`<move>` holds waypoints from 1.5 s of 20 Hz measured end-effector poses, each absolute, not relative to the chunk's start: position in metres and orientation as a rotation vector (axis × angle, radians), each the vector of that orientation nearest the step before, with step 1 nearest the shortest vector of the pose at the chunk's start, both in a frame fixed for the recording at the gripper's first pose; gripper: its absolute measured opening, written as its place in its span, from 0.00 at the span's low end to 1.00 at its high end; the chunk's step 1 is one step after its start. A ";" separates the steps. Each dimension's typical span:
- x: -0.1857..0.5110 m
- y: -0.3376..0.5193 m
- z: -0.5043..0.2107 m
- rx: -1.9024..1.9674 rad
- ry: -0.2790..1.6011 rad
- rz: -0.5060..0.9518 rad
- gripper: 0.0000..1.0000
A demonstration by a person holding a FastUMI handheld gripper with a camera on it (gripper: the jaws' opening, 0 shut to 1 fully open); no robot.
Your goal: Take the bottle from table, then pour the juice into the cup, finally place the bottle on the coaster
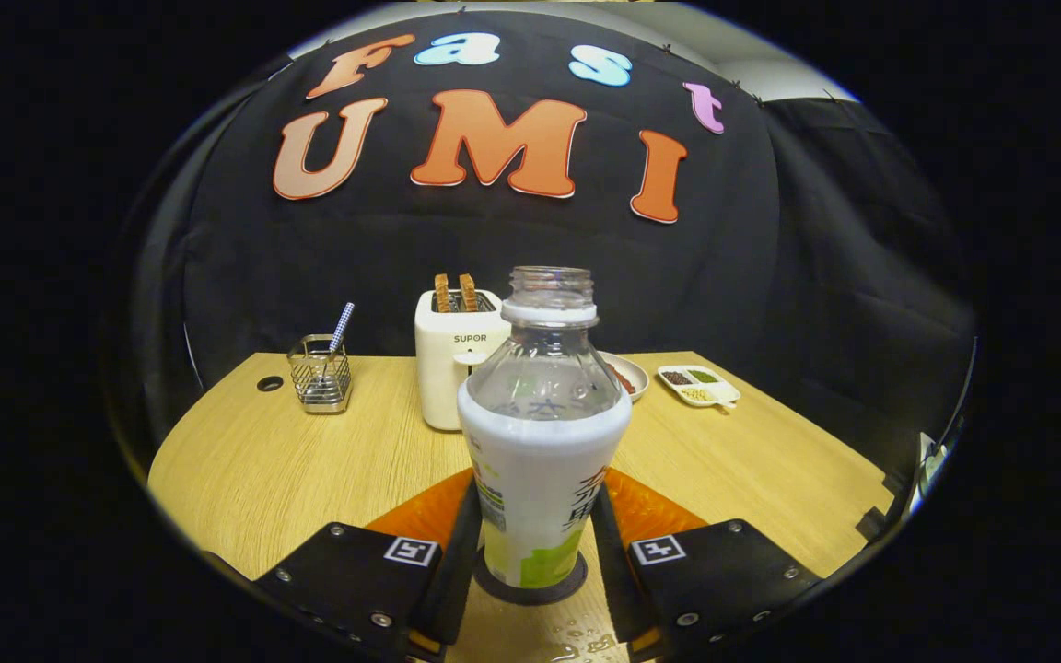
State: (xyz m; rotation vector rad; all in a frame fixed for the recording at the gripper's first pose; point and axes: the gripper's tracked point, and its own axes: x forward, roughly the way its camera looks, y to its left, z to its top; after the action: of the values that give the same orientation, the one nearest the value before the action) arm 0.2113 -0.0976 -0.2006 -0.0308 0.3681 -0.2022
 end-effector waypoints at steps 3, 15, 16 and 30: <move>0.216 -0.097 -0.216 -0.047 0.398 -0.210 0.62; 0.211 -0.094 -0.227 0.004 0.401 -0.203 0.96; 0.209 -0.093 -0.224 0.009 0.398 -0.199 0.98; 0.170 -0.096 -0.160 0.043 0.288 -0.190 0.97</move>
State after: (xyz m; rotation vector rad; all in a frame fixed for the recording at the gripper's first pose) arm 0.1702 -0.0964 -0.1604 0.0435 0.2876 -0.1903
